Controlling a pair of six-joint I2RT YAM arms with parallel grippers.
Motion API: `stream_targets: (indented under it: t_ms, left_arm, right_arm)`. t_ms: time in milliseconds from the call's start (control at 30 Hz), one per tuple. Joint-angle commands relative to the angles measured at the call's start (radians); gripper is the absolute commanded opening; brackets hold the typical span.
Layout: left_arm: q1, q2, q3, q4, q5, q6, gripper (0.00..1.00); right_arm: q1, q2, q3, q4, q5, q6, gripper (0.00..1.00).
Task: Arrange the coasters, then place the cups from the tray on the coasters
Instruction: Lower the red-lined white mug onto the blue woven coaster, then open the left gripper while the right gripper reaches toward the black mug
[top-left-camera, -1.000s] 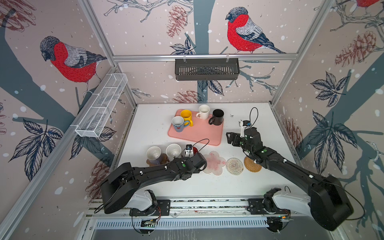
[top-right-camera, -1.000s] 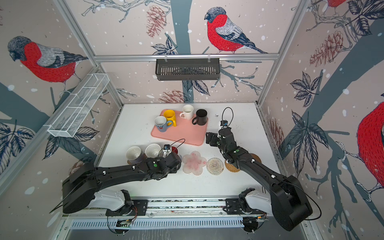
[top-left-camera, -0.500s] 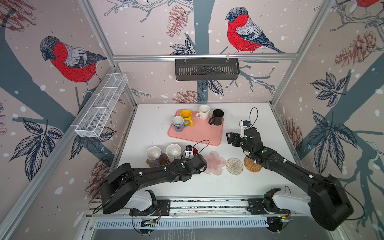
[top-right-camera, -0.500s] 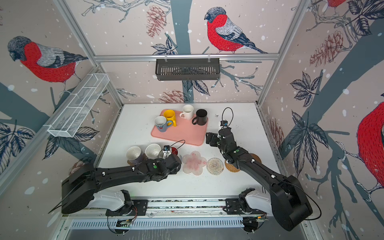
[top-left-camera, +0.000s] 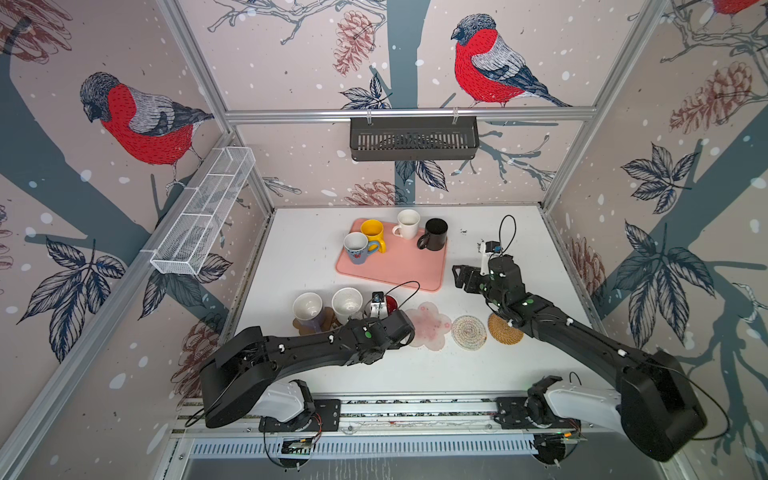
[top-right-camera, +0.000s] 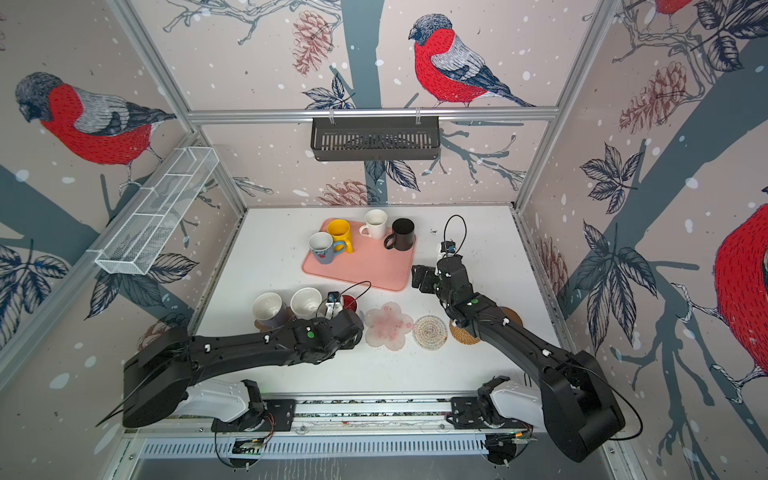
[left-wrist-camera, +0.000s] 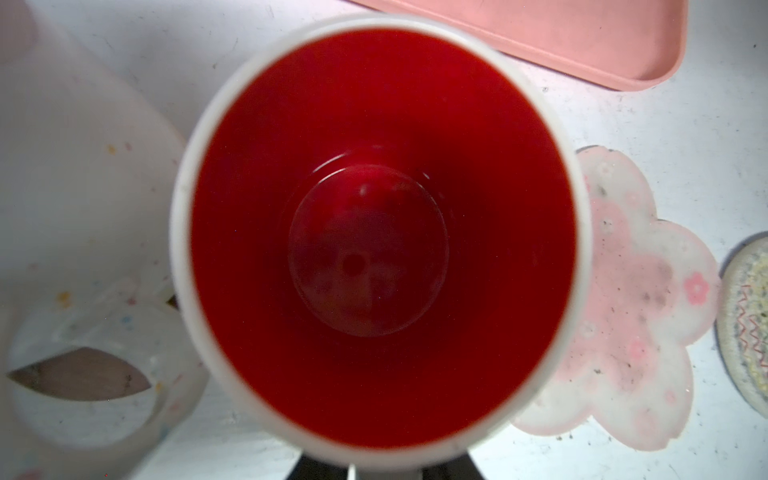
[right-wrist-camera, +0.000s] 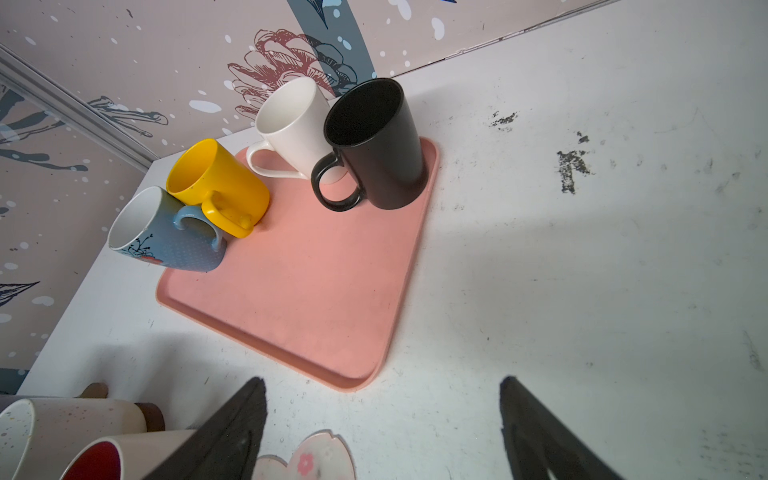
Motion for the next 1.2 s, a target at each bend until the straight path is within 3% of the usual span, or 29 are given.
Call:
stream_targets:
  t_ms: [0, 300, 500, 667, 900, 1167]
  left_arm:
    - [-0.003, 0.000, 0.006, -0.014, -0.014, -0.009, 0.37]
    - [-0.007, -0.042, 0.038, -0.078, -0.050, 0.008, 0.64]
    - [-0.009, -0.147, 0.054, -0.141, -0.102, 0.035, 0.85]
    - [-0.009, -0.246, 0.062, -0.161, -0.156, 0.089, 0.97]
    - [0.015, -0.378, 0.062, -0.165, -0.234, 0.168, 0.97]
    - [0.172, -0.505, 0.070, -0.130, -0.121, 0.315, 0.98]
  right_arm:
    - [0.001, 0.001, 0.001, 0.029, 0.001, -0.005, 0.87]
    - [0.001, 0.005, 0.013, 0.017, 0.009, 0.003, 0.87]
    - [0.001, 0.011, 0.025, 0.009, 0.061, 0.069, 0.87]
    - [0.001, 0.090, 0.089, -0.043, 0.101, 0.153, 0.87]
    - [0.008, 0.214, 0.183, -0.083, 0.112, 0.275, 0.87]
    - [0.088, 0.382, 0.373, -0.175, 0.246, 0.377, 0.88]
